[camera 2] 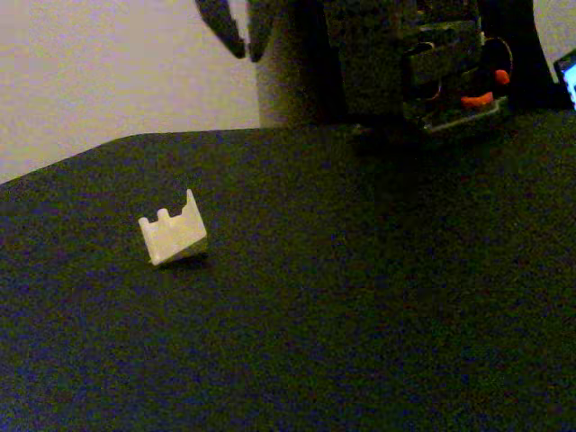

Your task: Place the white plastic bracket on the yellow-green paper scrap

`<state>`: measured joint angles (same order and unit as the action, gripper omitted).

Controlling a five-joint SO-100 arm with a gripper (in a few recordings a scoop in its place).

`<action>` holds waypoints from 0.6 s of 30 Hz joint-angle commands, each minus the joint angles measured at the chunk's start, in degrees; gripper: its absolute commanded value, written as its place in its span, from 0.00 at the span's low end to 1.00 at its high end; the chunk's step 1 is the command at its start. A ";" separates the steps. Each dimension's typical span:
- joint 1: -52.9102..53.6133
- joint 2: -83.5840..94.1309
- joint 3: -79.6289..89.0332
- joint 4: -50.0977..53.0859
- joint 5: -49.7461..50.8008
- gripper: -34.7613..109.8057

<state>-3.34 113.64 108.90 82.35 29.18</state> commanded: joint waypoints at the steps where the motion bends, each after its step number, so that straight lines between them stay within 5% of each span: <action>1: -3.34 9.93 7.38 -8.96 -7.12 0.24; 8: -8.35 28.39 27.95 -27.25 -26.89 0.24; 18: -7.73 41.75 44.56 -29.71 -33.31 0.24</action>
<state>-10.37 151.17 150.21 53.70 -2.55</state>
